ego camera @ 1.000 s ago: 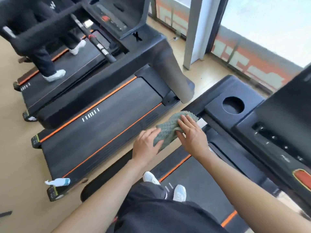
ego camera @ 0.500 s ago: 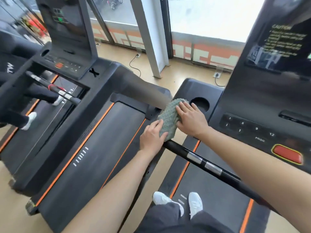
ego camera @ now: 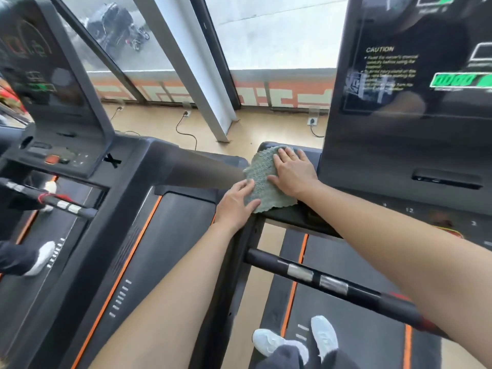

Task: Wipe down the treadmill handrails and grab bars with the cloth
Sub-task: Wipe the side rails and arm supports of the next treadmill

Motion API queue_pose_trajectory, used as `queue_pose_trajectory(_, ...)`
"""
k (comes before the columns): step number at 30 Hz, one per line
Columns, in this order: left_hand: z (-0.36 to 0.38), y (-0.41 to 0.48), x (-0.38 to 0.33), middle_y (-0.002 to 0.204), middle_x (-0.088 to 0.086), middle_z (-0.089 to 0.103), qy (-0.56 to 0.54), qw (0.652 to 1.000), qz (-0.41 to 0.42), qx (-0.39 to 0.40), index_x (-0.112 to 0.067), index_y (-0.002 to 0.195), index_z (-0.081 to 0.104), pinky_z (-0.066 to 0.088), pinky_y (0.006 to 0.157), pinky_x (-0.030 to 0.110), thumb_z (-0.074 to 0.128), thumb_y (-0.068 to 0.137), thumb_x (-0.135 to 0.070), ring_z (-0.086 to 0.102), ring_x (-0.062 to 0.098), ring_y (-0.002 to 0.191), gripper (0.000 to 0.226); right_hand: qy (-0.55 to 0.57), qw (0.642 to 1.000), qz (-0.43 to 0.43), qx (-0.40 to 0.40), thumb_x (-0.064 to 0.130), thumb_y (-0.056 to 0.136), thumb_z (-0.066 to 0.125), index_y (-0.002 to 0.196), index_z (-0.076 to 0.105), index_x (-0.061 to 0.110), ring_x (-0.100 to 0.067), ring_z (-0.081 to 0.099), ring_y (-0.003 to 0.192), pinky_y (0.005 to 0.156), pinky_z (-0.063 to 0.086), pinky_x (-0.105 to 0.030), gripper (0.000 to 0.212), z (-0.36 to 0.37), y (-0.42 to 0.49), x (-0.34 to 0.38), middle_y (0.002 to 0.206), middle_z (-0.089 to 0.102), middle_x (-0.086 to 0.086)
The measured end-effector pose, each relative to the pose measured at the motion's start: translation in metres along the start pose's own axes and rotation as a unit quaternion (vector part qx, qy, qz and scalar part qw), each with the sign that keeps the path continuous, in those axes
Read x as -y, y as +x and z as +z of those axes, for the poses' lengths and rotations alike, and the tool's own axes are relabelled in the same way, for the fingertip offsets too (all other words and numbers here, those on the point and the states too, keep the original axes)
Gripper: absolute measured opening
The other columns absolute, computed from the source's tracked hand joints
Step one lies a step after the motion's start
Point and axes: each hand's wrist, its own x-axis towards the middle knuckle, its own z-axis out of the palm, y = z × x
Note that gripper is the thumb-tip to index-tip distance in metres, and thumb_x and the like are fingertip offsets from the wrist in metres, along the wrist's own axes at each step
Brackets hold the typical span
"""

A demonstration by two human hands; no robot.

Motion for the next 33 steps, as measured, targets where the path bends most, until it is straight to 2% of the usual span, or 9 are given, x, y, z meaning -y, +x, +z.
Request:
queue_pose_trajectory(4, 0.006, -0.014, 0.005, 0.157, -0.010, 0.044, -0.029, 0.999, 0.003, -0.025, -0.031, 0.152, 0.047, 0.040, 0.111, 0.034, 0.067, 0.096, -0.041, 0.043, 0.014, 0.140, 0.060, -0.011, 1.000, -0.018, 0.012, 0.058, 0.103, 0.030, 0.159, 0.017, 0.008, -0.028, 0.009, 0.155, 0.126, 0.007, -0.042, 0.076, 0.004, -0.011, 0.005, 0.166, 0.014, -0.015)
queue_pose_trajectory(8, 0.007, -0.052, 0.017, 0.155, -0.008, 0.047, -0.073, 0.996, -0.018, -0.040, -0.027, 0.150, 0.051, 0.035, 0.109, 0.024, 0.072, 0.094, -0.036, 0.045, 0.012, 0.140, 0.061, -0.018, 0.998, -0.064, 0.001, 0.055, 0.104, 0.030, 0.158, 0.019, 0.005, -0.033, 0.012, 0.154, 0.126, 0.006, -0.044, 0.074, 0.015, -0.042, 0.027, 0.165, 0.016, -0.021)
queue_pose_trajectory(13, 0.014, -0.117, 0.041, 0.152, -0.007, 0.051, -0.103, 0.992, -0.061, -0.049, -0.030, 0.148, 0.052, 0.038, 0.116, 0.032, 0.074, 0.092, -0.034, 0.047, 0.009, 0.140, 0.060, 0.002, 0.993, -0.115, 0.004, 0.055, 0.100, 0.045, 0.157, 0.010, -0.002, -0.036, 0.004, 0.154, 0.126, 0.005, -0.046, 0.088, 0.038, -0.085, 0.067, 0.165, 0.007, -0.025)
queue_pose_trajectory(15, 0.019, -0.141, 0.048, 0.151, -0.007, 0.053, -0.112, 0.989, -0.075, -0.059, -0.029, 0.147, 0.053, 0.039, 0.115, 0.031, 0.075, 0.092, -0.030, 0.048, 0.008, 0.139, 0.060, 0.021, 0.991, -0.128, -0.001, 0.052, 0.100, 0.047, 0.158, 0.010, -0.002, -0.035, 0.003, 0.155, 0.126, 0.005, -0.046, 0.087, 0.048, -0.100, 0.080, 0.165, 0.006, -0.025)
queue_pose_trajectory(20, 0.024, -0.194, 0.055, 0.149, -0.011, 0.054, -0.122, 0.981, -0.121, -0.084, -0.029, 0.145, 0.056, 0.039, 0.115, 0.027, 0.076, 0.091, -0.029, 0.049, 0.003, 0.137, 0.058, 0.134, 0.978, -0.155, 0.029, 0.042, 0.101, 0.052, 0.159, 0.010, 0.004, -0.036, 0.004, 0.154, 0.124, 0.013, -0.046, 0.081, 0.061, -0.141, 0.111, 0.165, 0.000, -0.025)
queue_pose_trajectory(24, 0.024, -0.225, 0.061, 0.148, -0.013, 0.054, -0.115, 0.980, -0.136, -0.084, -0.030, 0.145, 0.055, 0.038, 0.116, 0.029, 0.077, 0.090, -0.032, 0.048, 0.001, 0.137, 0.059, 0.148, 0.976, -0.158, -0.001, 0.026, 0.101, 0.053, 0.159, 0.011, 0.003, -0.040, 0.013, 0.153, 0.123, 0.021, -0.047, 0.075, 0.085, -0.174, 0.129, 0.164, 0.003, -0.028)
queue_pose_trajectory(27, 0.025, -0.246, 0.065, 0.148, -0.013, 0.054, -0.113, 0.979, -0.148, -0.082, -0.031, 0.145, 0.055, 0.041, 0.116, 0.032, 0.078, 0.089, -0.033, 0.048, 0.002, 0.137, 0.061, 0.158, 0.972, -0.170, -0.021, 0.017, 0.099, 0.052, 0.158, 0.012, 0.002, -0.039, 0.014, 0.152, 0.123, 0.012, -0.045, 0.073, 0.094, -0.198, 0.139, 0.164, 0.004, -0.028)
queue_pose_trajectory(30, 0.025, -0.264, 0.069, 0.150, -0.013, 0.053, -0.107, 0.978, -0.158, -0.082, -0.032, 0.146, 0.055, 0.041, 0.116, 0.034, 0.079, 0.088, -0.031, 0.048, 0.003, 0.138, 0.062, 0.277, 0.945, -0.168, 0.048, 0.019, 0.104, 0.047, 0.160, 0.006, 0.006, -0.036, 0.010, 0.153, 0.121, 0.018, -0.039, 0.070, 0.097, -0.224, 0.147, 0.166, -0.004, -0.021)
queue_pose_trajectory(33, 0.028, -0.280, 0.071, 0.153, -0.012, 0.050, -0.101, 0.979, -0.157, -0.079, -0.031, 0.147, 0.053, 0.040, 0.117, 0.037, 0.080, 0.088, -0.026, 0.045, 0.004, 0.140, 0.065, 0.484, 0.857, -0.109, 0.136, 0.027, 0.105, 0.047, 0.160, 0.002, 0.008, -0.022, 0.002, 0.155, 0.125, 0.009, -0.033, 0.073, 0.108, -0.252, 0.162, 0.168, 0.000, -0.010)
